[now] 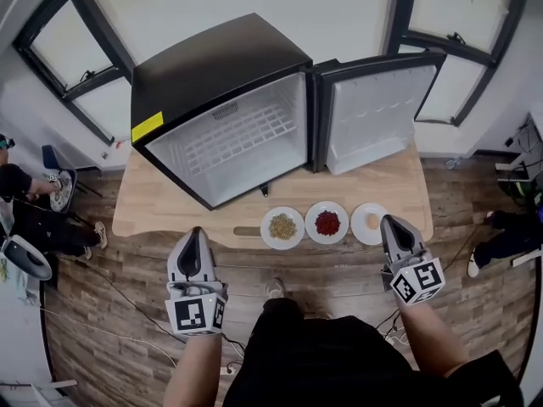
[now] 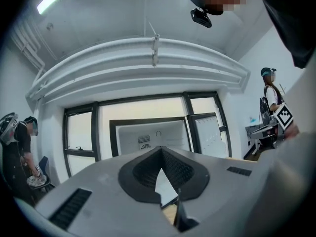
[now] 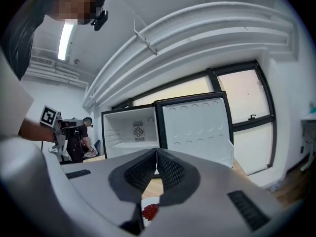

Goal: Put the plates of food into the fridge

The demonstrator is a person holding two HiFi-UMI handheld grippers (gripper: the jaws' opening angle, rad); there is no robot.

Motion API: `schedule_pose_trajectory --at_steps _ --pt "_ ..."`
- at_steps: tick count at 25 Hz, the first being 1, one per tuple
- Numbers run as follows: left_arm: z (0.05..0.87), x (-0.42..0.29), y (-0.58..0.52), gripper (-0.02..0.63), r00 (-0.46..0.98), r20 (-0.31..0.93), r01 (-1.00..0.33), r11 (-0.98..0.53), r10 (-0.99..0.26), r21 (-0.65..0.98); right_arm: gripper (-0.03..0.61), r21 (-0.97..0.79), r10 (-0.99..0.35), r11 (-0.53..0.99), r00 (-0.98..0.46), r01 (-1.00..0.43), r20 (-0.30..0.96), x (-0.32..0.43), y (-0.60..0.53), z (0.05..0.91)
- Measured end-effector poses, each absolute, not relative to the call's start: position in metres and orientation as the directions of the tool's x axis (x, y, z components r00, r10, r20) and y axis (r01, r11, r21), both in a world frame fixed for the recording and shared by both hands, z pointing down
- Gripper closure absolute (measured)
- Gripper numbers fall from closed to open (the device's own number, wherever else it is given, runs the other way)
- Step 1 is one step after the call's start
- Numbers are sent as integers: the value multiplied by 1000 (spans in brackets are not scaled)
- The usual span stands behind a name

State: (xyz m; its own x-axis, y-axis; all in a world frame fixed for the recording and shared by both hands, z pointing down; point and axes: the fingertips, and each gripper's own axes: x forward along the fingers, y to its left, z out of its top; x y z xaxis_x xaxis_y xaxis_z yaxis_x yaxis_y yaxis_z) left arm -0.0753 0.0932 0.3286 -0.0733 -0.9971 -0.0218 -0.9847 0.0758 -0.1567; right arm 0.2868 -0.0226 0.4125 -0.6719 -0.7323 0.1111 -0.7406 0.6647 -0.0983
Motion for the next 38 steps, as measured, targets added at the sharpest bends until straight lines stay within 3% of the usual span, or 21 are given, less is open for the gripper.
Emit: schedule_pose_trajectory --at_steps 14,27,38 --pt "350 -114 -19 609 169 -5 -977 -167 -986 -135 555 -104 -863 470 -481 -877 152 259 -59 423" --pt "369 -96 -95 609 430 -3 -895 -426 -903 -130 555 -155 -960 193 -220 -969 175 284 -32 444" --pt "372 -58 -111 609 499 6 -854 -492 -867 -169 555 -275 -969 29 -94 -961 228 325 -18 505"
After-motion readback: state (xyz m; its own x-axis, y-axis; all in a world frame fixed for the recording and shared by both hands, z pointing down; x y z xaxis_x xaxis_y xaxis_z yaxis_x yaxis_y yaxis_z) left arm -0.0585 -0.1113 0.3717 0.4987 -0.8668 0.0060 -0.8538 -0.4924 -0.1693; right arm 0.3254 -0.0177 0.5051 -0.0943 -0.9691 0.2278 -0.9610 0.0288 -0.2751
